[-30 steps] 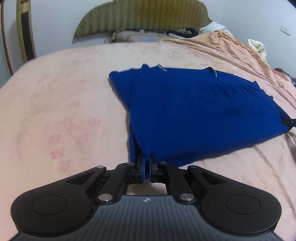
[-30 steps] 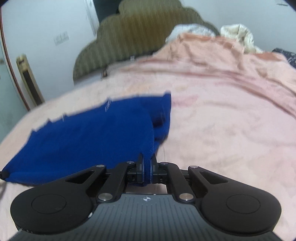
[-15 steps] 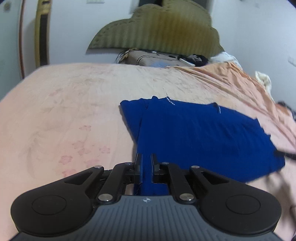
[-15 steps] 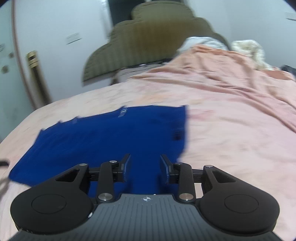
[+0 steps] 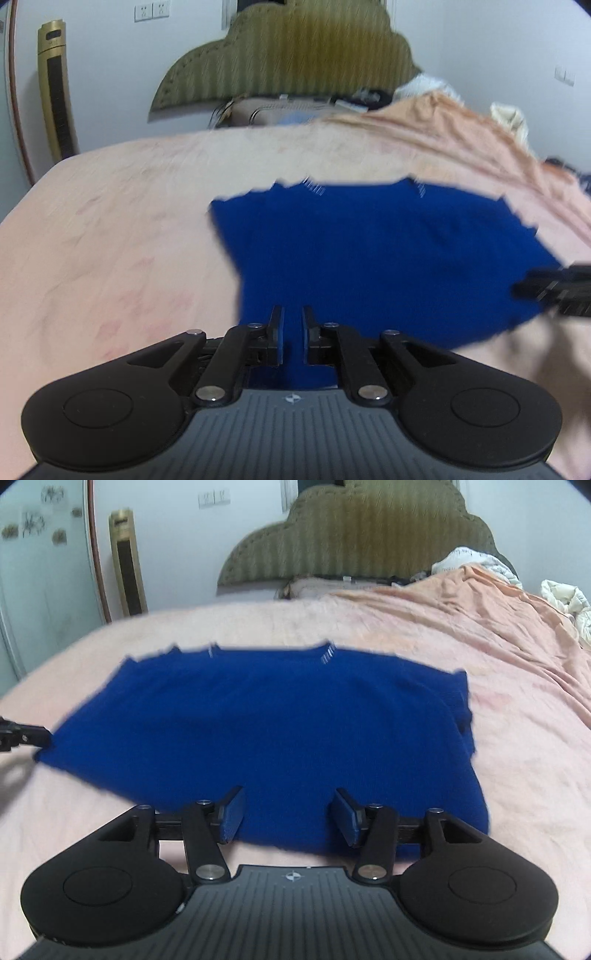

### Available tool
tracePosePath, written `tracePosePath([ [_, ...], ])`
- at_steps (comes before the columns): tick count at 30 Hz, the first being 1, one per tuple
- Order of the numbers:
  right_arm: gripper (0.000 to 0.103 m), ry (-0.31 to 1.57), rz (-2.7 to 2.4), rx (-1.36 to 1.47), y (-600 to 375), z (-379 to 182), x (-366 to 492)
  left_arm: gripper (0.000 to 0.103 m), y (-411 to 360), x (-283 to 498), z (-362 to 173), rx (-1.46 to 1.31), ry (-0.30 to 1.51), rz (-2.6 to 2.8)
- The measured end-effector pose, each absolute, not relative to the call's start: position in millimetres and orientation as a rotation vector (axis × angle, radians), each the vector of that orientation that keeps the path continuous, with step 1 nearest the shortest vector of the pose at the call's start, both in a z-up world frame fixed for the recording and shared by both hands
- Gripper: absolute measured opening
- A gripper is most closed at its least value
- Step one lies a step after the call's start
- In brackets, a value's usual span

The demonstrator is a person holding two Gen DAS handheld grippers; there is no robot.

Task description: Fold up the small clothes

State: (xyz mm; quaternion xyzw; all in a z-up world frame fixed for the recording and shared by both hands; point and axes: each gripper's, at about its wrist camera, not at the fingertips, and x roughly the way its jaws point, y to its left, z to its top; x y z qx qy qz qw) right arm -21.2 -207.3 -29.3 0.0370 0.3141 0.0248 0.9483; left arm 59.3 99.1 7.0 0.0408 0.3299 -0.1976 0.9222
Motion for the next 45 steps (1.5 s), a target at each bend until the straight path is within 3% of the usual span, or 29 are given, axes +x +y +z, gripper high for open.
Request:
tracePosePath([
  [2, 0.058, 0.619, 0.091, 0.092, -193.5, -24.5, -13.6, 0.034, 83.9, 63.7, 4.8, 0.074, 0.679, -0.415],
  [3, 0.058, 0.612, 0.111, 0.093, -186.9, -22.9, -10.4, 0.055, 75.3, 63.6, 0.5, 0.075, 0.682, -0.421],
  [4, 0.058, 0.604, 0.134, 0.085, -176.7, -22.4, -6.9, 0.066, 67.4, 62.5, -4.9, 0.082, 0.684, -0.422],
  [9, 0.058, 0.635, 0.175, -0.028, -140.9, -35.1, 3.2, 0.067, 42.5, 48.7, -35.2, 0.156, 0.709, -0.375],
  [12, 0.06, 0.643, 0.159, -0.049, -137.9, -45.4, -1.3, 0.072, 40.6, 40.6, -40.3, 0.182, 0.664, -0.345],
  [16, 0.076, 0.621, 0.134, -0.052, -140.4, -50.7, -5.6, 0.08, 41.4, 39.5, -42.8, 0.181, 0.654, -0.324],
  [20, 0.09, 0.629, 0.124, -0.051, -142.0, -54.4, -4.3, 0.081, 41.1, 36.7, -44.2, 0.181, 0.642, -0.319],
  [26, 0.099, 0.645, 0.127, -0.041, -143.7, -56.5, -2.6, 0.083, 42.1, 37.3, -45.4, 0.169, 0.644, -0.321],
  [45, 0.102, 0.651, 0.136, -0.033, -143.9, -56.6, -1.2, 0.084, 42.3, 37.7, -45.3, 0.167, 0.644, -0.321],
])
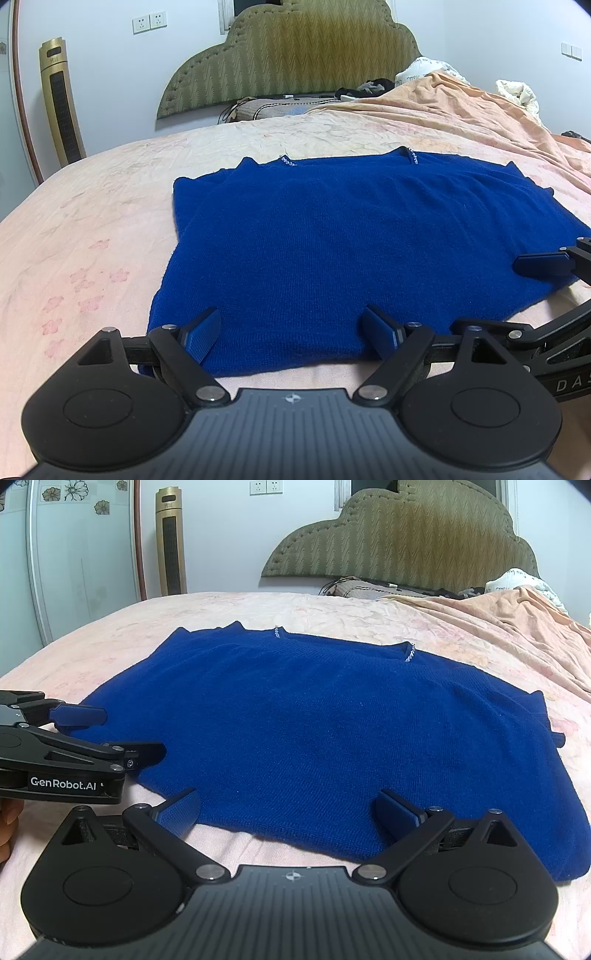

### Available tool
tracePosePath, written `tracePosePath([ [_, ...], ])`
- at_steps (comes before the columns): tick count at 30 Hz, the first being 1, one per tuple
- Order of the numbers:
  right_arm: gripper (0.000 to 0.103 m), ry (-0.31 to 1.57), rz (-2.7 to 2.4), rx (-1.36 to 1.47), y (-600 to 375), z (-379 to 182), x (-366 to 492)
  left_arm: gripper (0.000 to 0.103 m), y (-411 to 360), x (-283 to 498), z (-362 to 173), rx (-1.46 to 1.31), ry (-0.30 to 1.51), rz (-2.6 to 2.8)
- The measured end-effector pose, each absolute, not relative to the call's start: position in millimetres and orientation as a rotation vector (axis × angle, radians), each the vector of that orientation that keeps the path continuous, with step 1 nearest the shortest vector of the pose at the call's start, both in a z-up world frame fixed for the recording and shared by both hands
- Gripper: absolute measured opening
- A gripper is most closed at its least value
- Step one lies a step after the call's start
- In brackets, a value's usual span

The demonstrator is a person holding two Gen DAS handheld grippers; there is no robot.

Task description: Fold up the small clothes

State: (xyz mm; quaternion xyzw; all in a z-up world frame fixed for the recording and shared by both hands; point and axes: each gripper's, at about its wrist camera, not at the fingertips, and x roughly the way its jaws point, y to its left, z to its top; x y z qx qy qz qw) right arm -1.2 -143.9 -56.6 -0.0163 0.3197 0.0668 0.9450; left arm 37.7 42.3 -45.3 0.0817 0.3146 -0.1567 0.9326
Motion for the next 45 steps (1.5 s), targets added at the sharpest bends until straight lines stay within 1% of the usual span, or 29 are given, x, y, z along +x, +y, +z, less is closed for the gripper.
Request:
tracePosePath([
  [18, 0.102, 0.652, 0.137, -0.031, -144.3, -56.6, -1.4, 0.085, 42.5, 37.6, -45.7, 0.167, 0.643, -0.32],
  [28, 0.102, 0.654, 0.133, -0.038, -144.0, -56.4, -1.5, 0.087, 42.6, 36.4, -42.0, 0.176, 0.639, -0.309],
  [32, 0.102, 0.664, 0.135, -0.059, -143.6, -50.7, -4.7, 0.087, 39.0, 31.1, -22.5, 0.243, 0.555, -0.297],
  [35, 0.102, 0.555, 0.105, -0.074, -152.7, -32.0, -12.8, 0.087, 34.2, 43.5, -8.8, 0.279, 0.524, -0.292],
  [37, 0.103, 0.522, 0.052, -0.076, -164.9, -19.6, -3.9, 0.087, 30.0, 59.7, -1.5, 0.274, 0.53, -0.275],
  [41, 0.102, 0.559, -0.038, -0.037, -199.2, -12.2, 34.2, 0.087, 20.1, 93.8, 4.9, 0.231, 0.552, -0.26],
  [45, 0.1, 0.616, -0.078, 0.022, -227.1, -18.5, 70.5, 0.087, 7.2, 130.9, 1.3, 0.195, 0.583, -0.231],
])
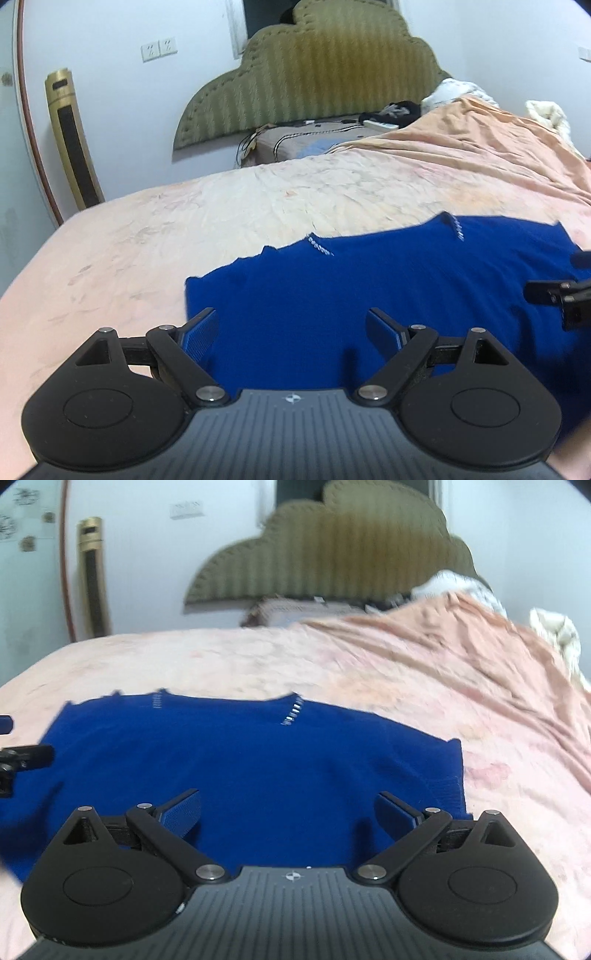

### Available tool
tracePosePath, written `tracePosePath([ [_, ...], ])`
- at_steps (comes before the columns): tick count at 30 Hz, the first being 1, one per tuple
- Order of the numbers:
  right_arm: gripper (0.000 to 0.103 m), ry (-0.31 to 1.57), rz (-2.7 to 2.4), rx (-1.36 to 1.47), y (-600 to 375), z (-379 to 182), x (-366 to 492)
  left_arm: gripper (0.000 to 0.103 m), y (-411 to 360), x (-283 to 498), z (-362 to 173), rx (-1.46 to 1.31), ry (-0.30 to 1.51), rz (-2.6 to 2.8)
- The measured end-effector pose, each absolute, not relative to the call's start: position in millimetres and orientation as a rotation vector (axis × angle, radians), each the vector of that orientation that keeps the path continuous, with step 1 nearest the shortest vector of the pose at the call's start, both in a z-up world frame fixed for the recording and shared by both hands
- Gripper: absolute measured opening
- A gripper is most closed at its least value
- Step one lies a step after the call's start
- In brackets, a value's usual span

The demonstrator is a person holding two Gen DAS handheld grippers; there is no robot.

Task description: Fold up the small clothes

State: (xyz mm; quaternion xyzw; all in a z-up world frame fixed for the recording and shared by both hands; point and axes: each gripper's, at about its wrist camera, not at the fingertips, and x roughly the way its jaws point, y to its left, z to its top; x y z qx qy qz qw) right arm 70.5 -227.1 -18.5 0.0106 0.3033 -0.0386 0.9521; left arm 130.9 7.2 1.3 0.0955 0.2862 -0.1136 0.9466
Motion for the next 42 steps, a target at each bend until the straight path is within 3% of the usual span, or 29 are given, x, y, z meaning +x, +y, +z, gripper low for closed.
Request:
tracePosePath([
  [10, 0.102, 0.698, -0.107, -0.016, -240.7, -49.3, 130.3, 0.088, 1.5, 191.5, -33.8, 0.228, 0.682, -0.125],
  [15, 0.099, 0.677, -0.158, 0.059, -259.0, -43.7, 129.4, 0.088, 22.3, 191.9, -27.2, 0.104, 0.667, -0.148],
  [26, 0.102, 0.663, -0.123, 0.044, -252.4, -56.5, 141.6, 0.096, 30.8, 204.9, -45.6, 0.049, 0.69, -0.142],
  [42, 0.102, 0.638, -0.131, 0.039, -249.6, -58.9, 136.7, 0.097, 27.7, 199.8, -47.8, 0.063, 0.665, -0.12],
])
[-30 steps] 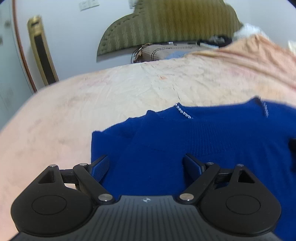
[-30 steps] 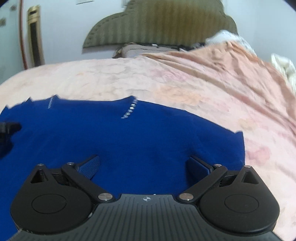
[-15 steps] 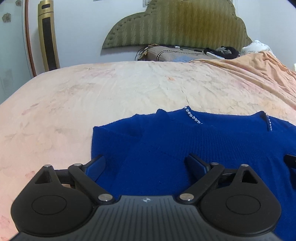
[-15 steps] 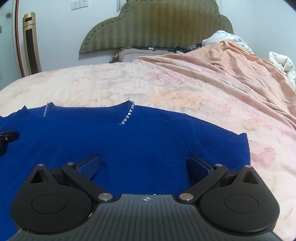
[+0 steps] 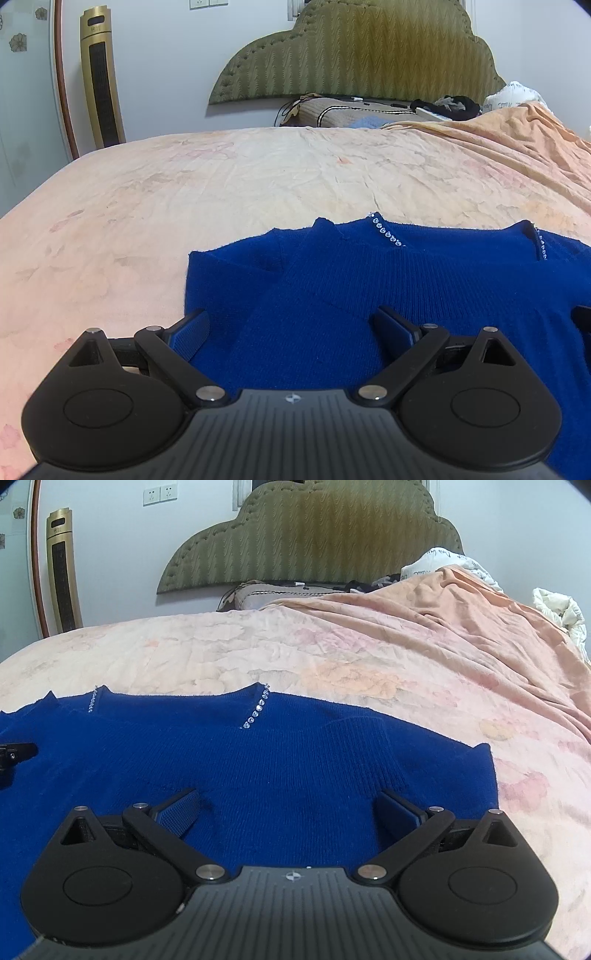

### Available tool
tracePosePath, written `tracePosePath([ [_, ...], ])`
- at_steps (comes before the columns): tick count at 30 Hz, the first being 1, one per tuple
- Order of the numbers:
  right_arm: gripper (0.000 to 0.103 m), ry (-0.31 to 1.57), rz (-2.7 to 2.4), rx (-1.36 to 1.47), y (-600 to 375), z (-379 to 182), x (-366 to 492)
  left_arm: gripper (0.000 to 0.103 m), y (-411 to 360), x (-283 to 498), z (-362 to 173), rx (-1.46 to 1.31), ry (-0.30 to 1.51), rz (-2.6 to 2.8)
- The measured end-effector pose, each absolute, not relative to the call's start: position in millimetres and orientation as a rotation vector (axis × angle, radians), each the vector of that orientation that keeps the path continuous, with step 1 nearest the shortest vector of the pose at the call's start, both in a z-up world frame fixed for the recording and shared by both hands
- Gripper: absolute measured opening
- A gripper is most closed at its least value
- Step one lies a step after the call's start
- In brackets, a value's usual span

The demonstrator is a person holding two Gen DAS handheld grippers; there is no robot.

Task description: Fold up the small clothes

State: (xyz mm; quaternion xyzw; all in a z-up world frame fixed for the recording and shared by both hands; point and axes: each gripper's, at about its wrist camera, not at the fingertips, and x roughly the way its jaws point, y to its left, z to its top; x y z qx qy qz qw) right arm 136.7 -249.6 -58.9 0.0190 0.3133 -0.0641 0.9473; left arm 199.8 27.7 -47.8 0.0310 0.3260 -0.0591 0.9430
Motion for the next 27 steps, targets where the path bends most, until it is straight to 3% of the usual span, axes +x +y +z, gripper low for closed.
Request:
tracePosePath([
  [15, 0.102, 0.678, -0.127, 0.025, -248.3, -54.0, 138.1, 0.097, 25.4, 147.9, -19.2, 0.118, 0.681, -0.108],
  [27, 0.103, 0.69, -0.001, -0.023, -175.8, -40.7, 69.0, 0.098, 45.1, 134.6, -41.8, 0.002, 0.722, -0.119],
])
